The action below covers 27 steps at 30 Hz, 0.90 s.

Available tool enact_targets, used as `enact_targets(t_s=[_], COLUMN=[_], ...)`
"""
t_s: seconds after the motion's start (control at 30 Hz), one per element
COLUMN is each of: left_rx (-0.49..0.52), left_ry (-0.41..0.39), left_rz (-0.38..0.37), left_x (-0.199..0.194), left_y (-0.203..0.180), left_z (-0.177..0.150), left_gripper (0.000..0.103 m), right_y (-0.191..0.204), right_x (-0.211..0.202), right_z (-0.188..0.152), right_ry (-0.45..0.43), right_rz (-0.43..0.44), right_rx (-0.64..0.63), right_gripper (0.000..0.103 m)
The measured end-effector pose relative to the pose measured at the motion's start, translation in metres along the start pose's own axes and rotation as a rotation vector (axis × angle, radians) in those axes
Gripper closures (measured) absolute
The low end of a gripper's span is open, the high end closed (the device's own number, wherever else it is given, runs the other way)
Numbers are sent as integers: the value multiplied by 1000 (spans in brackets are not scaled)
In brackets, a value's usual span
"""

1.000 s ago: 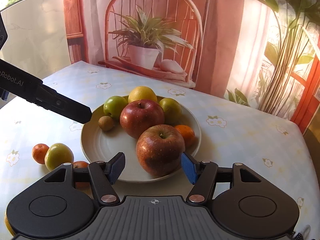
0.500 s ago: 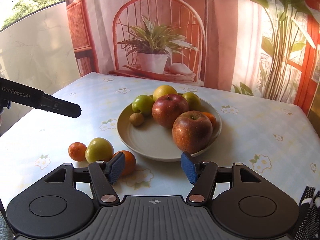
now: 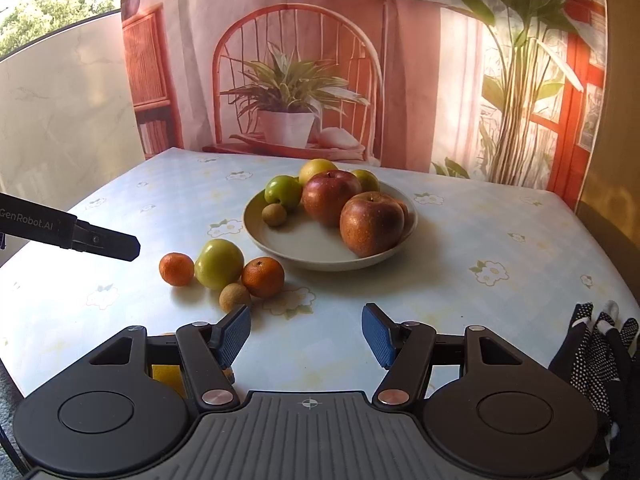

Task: Organize fruits
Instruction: 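Move both grippers to the large yellow grapefruit beside the plate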

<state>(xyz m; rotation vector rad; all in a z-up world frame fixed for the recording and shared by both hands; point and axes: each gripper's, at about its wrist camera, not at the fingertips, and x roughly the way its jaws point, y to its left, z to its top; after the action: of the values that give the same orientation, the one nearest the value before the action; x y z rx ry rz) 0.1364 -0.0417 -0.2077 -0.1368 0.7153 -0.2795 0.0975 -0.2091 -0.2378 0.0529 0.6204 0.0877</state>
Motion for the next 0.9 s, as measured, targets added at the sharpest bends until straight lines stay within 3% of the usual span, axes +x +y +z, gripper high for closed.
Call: enact_targets(t_s=[0.1, 0.47, 0.9], left_rx=[-4, -8, -15], left_ry=[5, -2, -15], left_rz=[5, 13, -34], left_x=[-3, -17, -17], left_y=[1, 4, 3], left_z=[-6, -19, -26], left_gripper=[64, 64, 63], right_y=[3, 27, 47], right_x=[-7, -12, -8], right_z=[-6, -24, -29], right_ry=[10, 88, 129], right_rz=[3, -46, 13], right_rx=[13, -130, -212], right_gripper=[45, 45, 46])
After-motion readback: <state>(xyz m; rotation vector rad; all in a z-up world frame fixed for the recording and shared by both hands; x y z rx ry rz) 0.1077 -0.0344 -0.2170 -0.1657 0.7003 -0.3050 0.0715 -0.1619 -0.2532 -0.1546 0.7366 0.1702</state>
